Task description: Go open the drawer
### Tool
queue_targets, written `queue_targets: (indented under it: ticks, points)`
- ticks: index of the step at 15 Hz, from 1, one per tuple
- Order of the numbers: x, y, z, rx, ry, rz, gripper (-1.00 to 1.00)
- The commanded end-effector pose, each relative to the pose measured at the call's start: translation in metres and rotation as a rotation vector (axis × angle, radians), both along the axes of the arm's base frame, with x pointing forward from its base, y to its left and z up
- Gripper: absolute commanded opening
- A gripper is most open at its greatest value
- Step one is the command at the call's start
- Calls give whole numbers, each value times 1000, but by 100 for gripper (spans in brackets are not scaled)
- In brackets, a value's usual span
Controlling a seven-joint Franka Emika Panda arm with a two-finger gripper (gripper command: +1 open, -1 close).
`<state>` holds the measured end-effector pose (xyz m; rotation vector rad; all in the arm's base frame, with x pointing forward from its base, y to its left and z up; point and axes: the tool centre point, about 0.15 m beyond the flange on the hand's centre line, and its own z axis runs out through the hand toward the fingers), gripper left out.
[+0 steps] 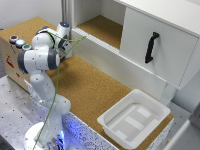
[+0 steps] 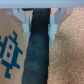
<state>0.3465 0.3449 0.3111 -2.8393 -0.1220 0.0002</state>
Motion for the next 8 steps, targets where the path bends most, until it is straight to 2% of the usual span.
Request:
queue_targets:
  ticks: [1,8]
  points:
    - [-9,-47,-26,146,-22,-12,-100]
    - [-9,-78,-40,180,-8,-17,-100]
